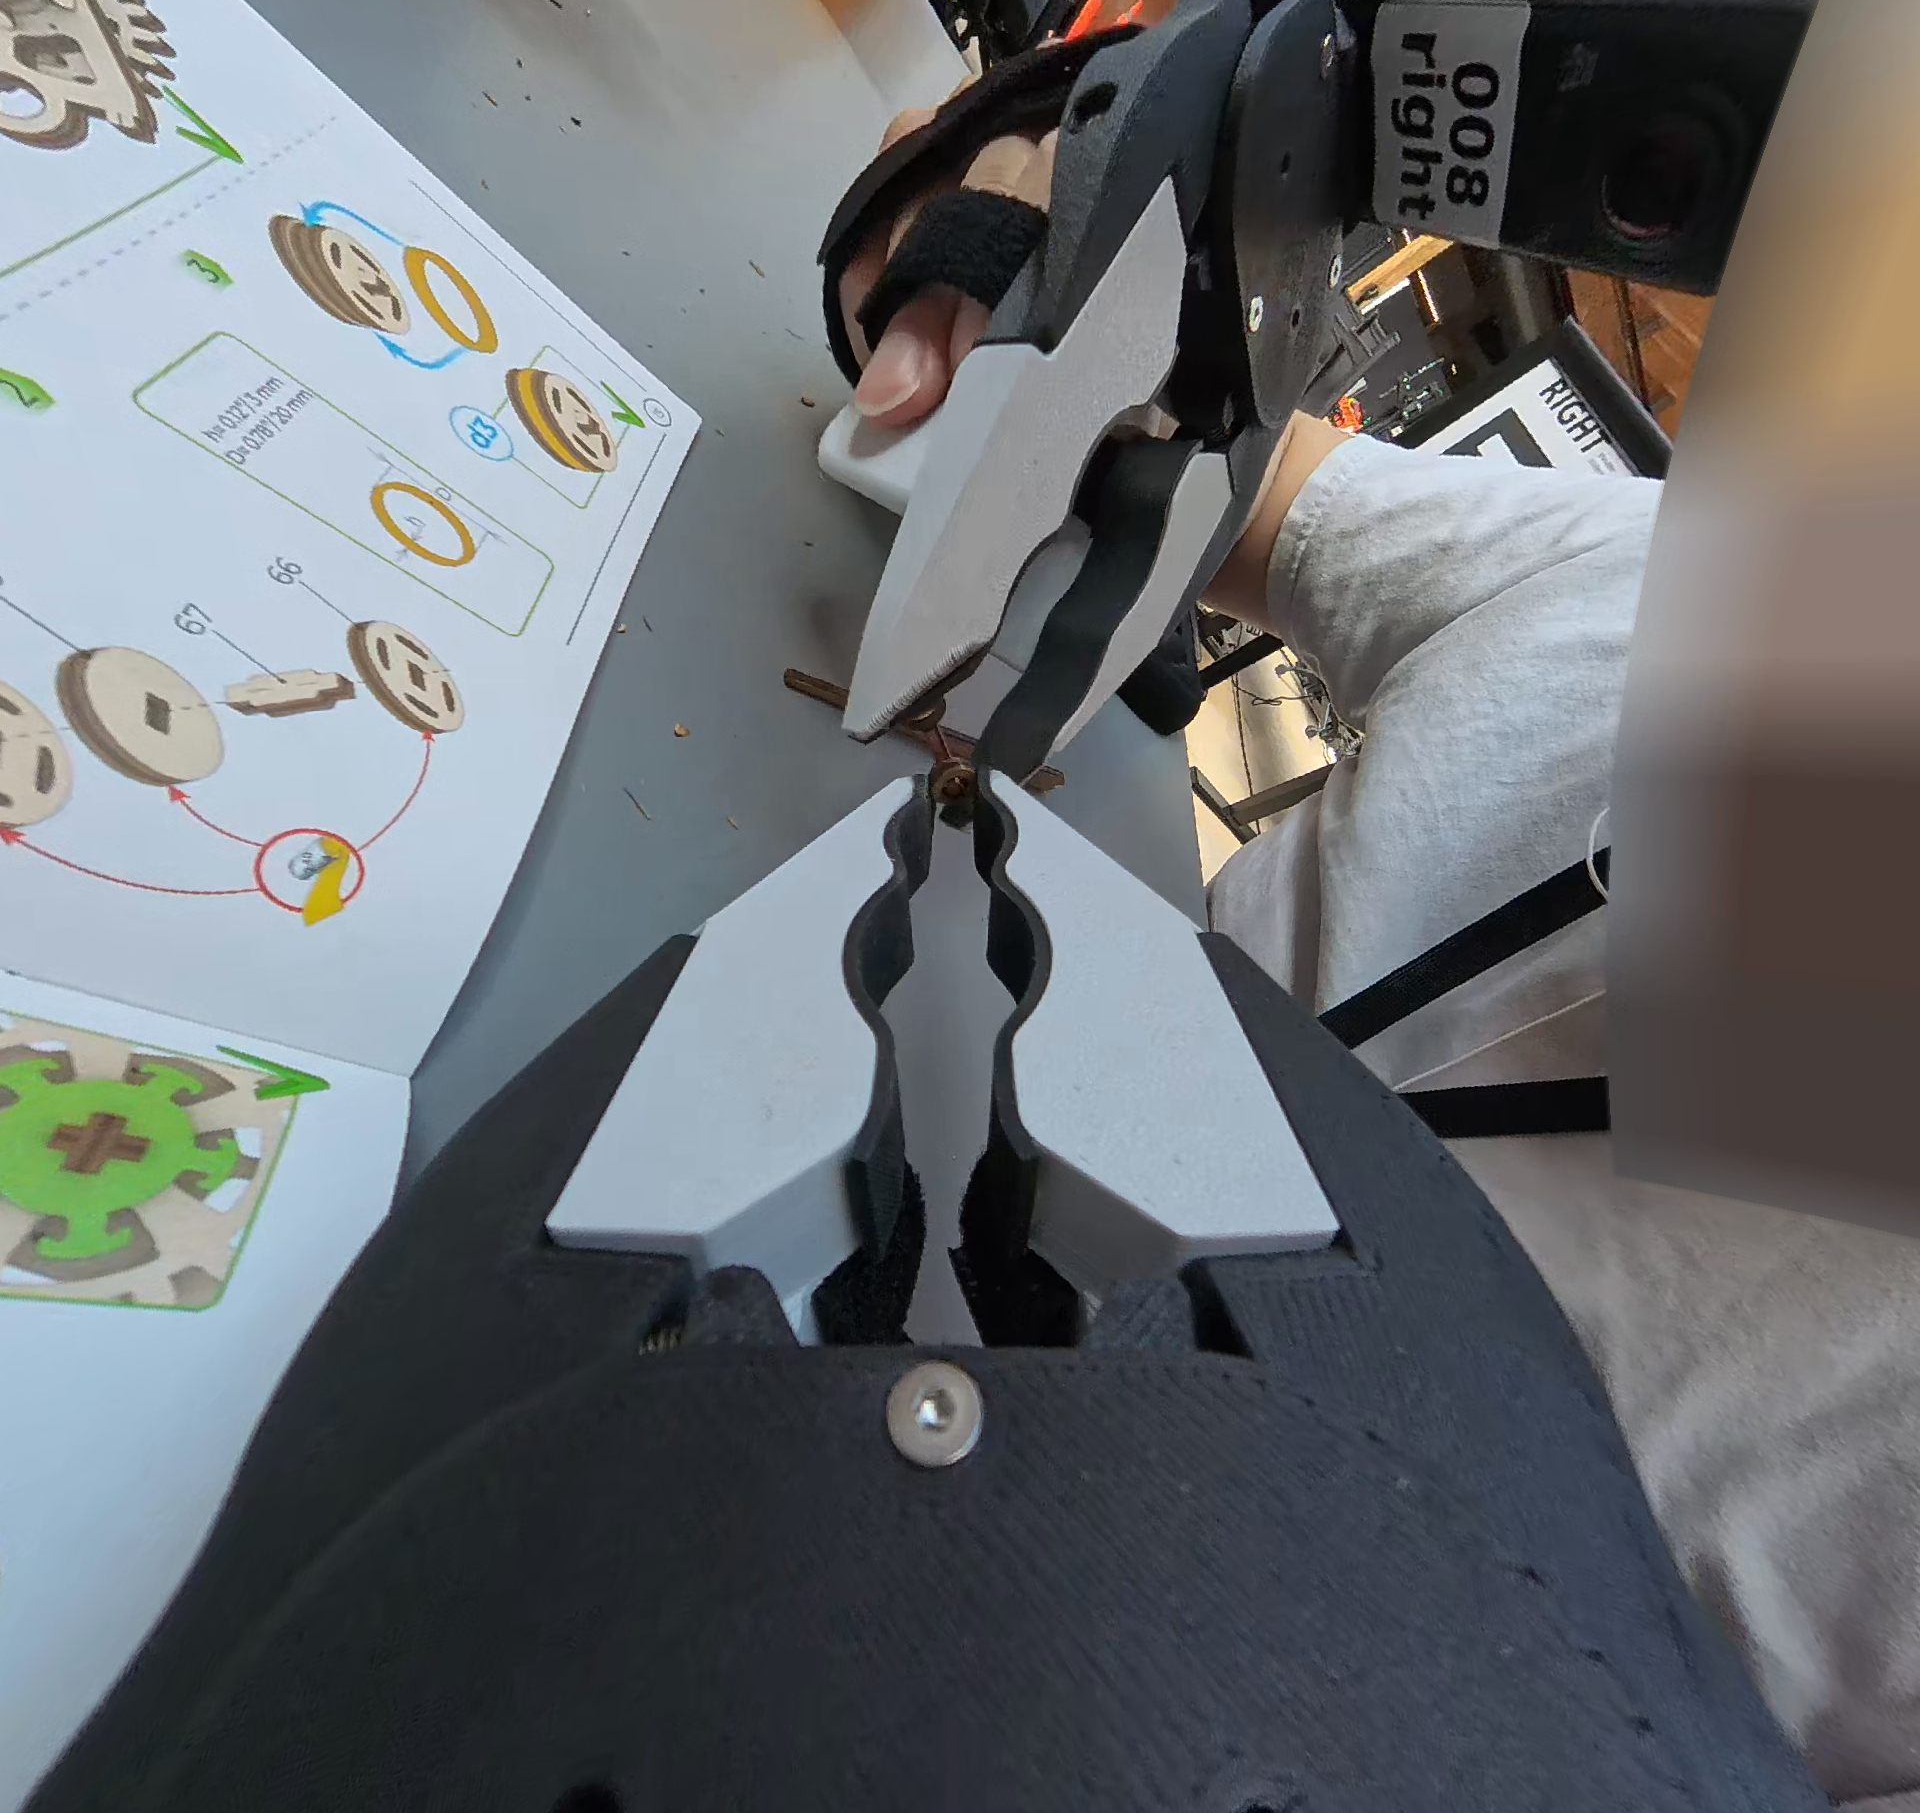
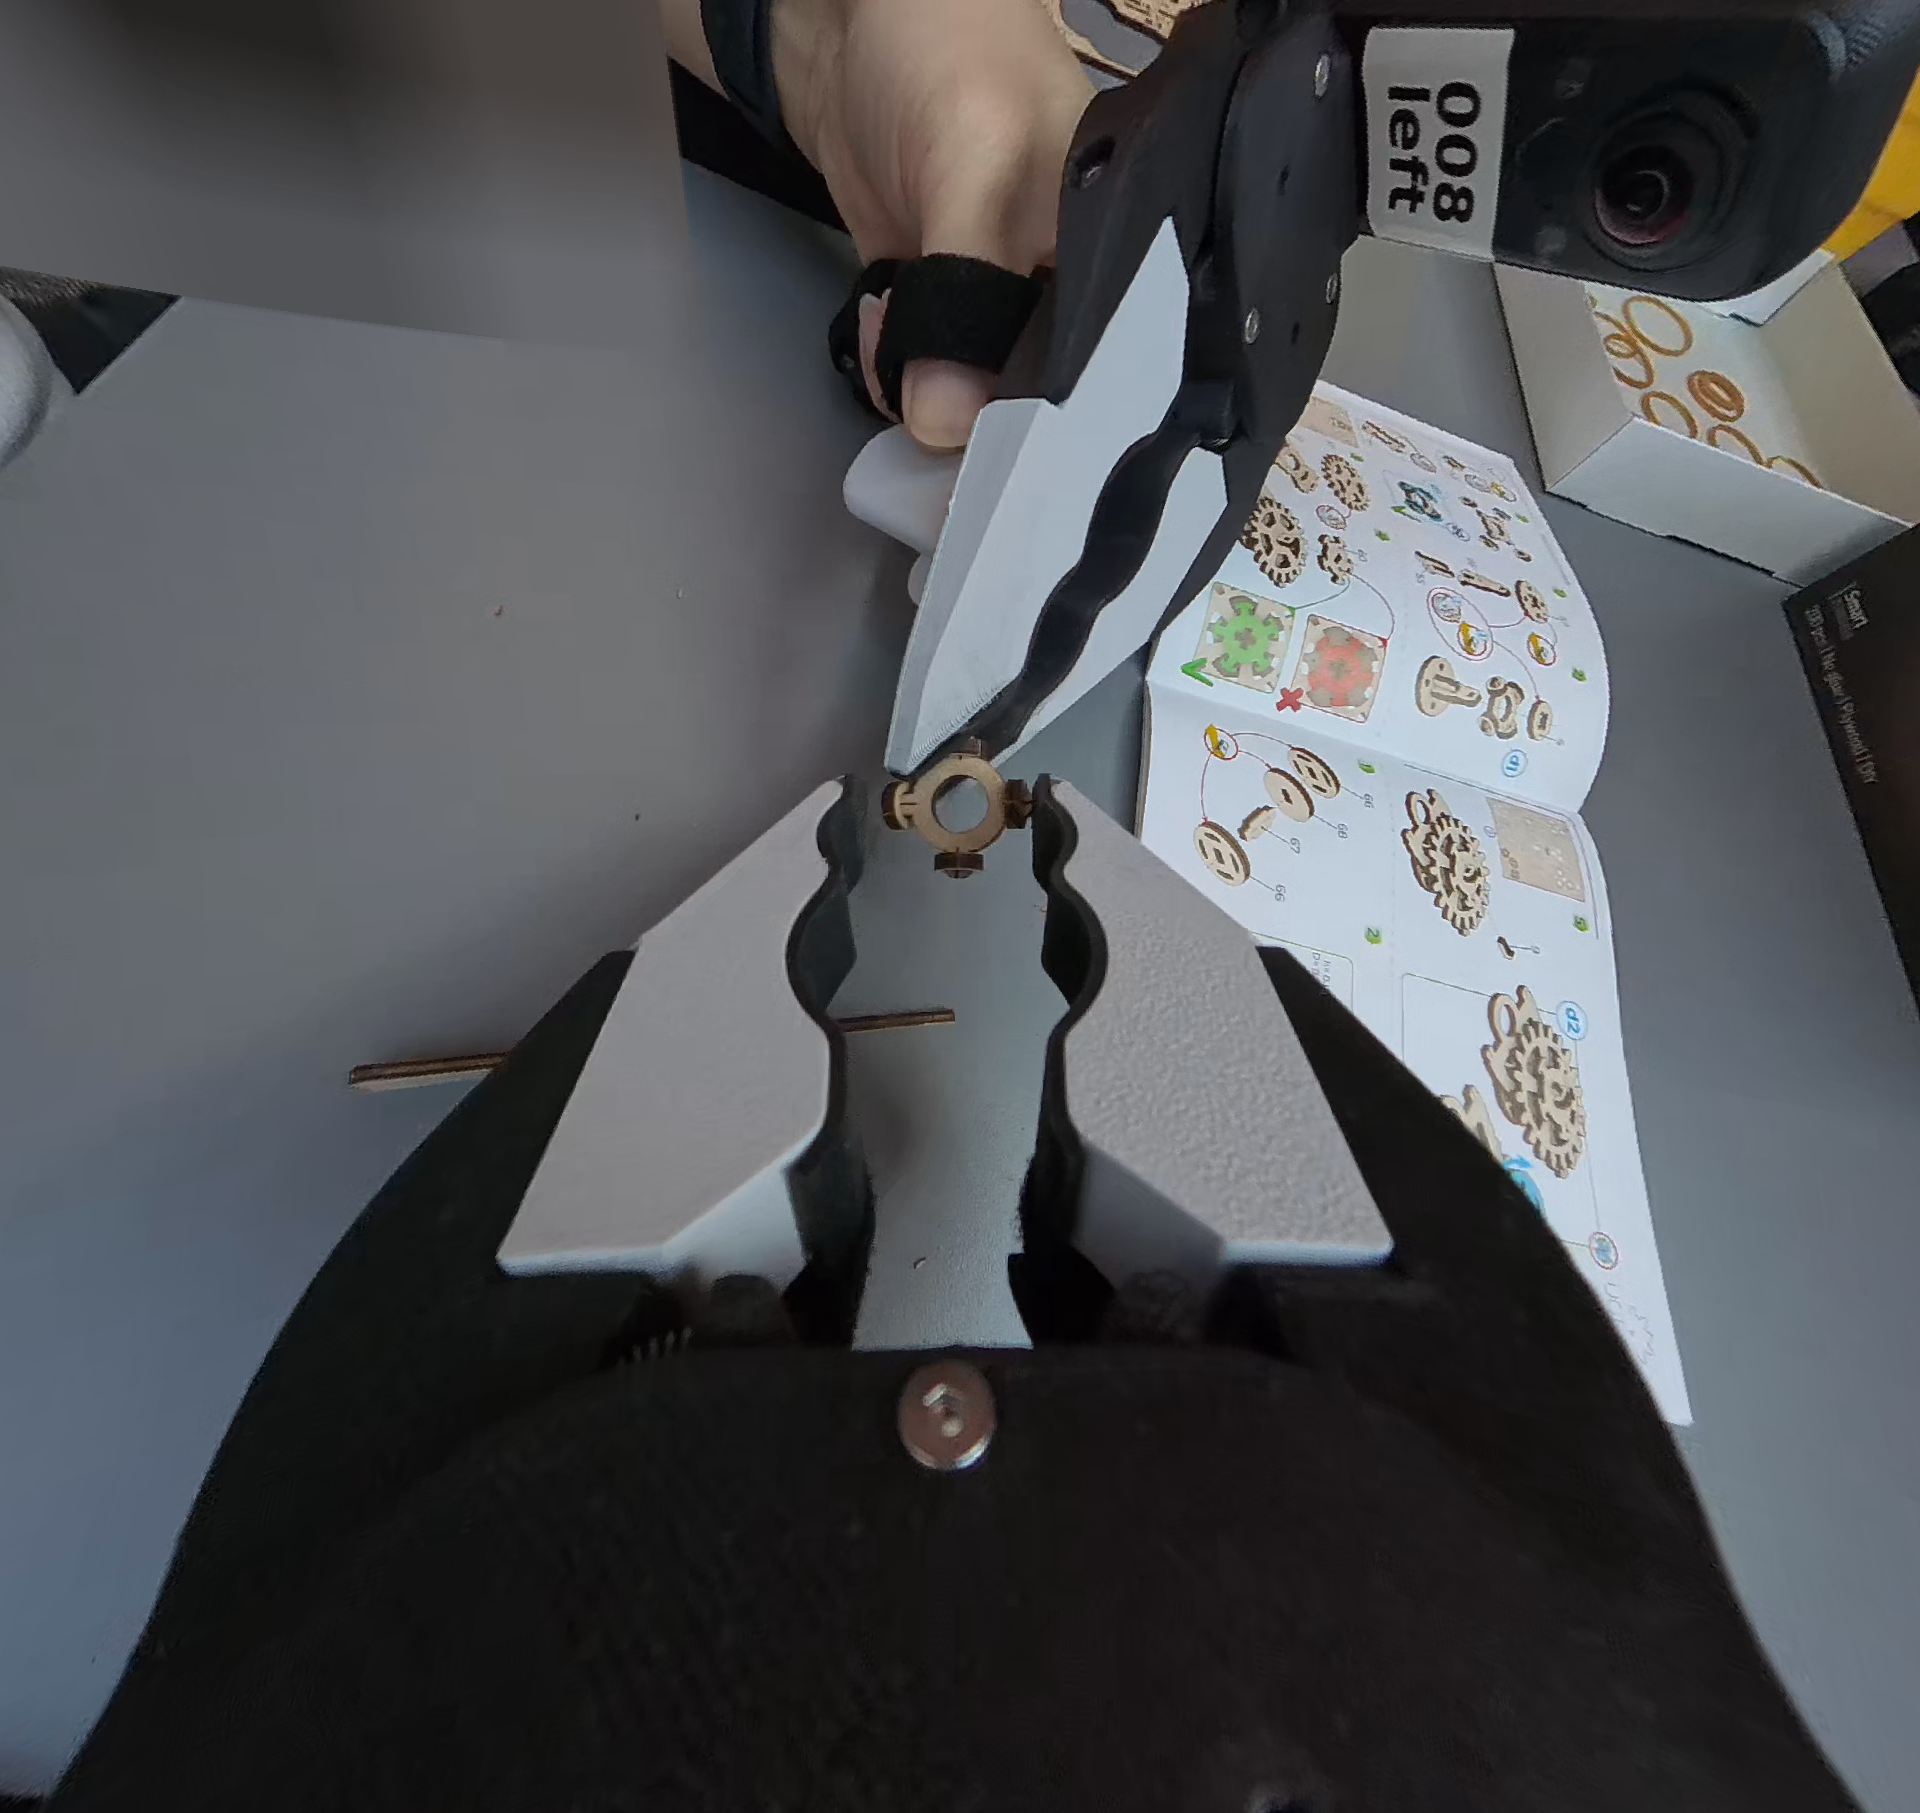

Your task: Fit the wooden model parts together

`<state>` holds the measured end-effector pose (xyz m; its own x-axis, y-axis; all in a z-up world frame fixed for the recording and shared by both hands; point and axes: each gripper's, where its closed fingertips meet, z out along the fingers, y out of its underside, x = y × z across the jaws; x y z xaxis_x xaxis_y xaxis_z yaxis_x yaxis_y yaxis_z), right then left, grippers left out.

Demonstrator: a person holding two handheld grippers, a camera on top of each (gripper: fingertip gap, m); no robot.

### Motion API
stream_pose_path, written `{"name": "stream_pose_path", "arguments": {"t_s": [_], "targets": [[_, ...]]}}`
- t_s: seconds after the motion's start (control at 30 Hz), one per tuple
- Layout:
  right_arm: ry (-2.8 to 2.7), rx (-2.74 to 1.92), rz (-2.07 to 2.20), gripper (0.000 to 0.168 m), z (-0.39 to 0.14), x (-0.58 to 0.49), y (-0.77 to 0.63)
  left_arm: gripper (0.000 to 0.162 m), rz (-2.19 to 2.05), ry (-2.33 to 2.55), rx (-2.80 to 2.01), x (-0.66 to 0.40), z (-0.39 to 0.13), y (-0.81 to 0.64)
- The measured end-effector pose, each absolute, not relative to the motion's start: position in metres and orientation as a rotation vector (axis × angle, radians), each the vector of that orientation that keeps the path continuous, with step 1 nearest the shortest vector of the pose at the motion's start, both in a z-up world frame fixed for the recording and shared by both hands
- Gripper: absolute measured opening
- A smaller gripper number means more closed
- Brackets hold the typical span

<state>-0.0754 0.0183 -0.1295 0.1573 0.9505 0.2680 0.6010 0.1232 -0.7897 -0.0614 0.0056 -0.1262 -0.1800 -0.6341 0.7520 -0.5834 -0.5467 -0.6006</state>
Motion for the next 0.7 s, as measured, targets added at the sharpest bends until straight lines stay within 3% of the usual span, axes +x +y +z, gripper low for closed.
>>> {"name": "stream_pose_path", "arguments": {"t_s": [0.7], "targets": [[-1.511,-1.584,0.462,0.027,-0.1282,-0.0739,0.0243,0.005,-1.913,1.407,-2.006,-0.0617,-0.1243,0.0112]]}}
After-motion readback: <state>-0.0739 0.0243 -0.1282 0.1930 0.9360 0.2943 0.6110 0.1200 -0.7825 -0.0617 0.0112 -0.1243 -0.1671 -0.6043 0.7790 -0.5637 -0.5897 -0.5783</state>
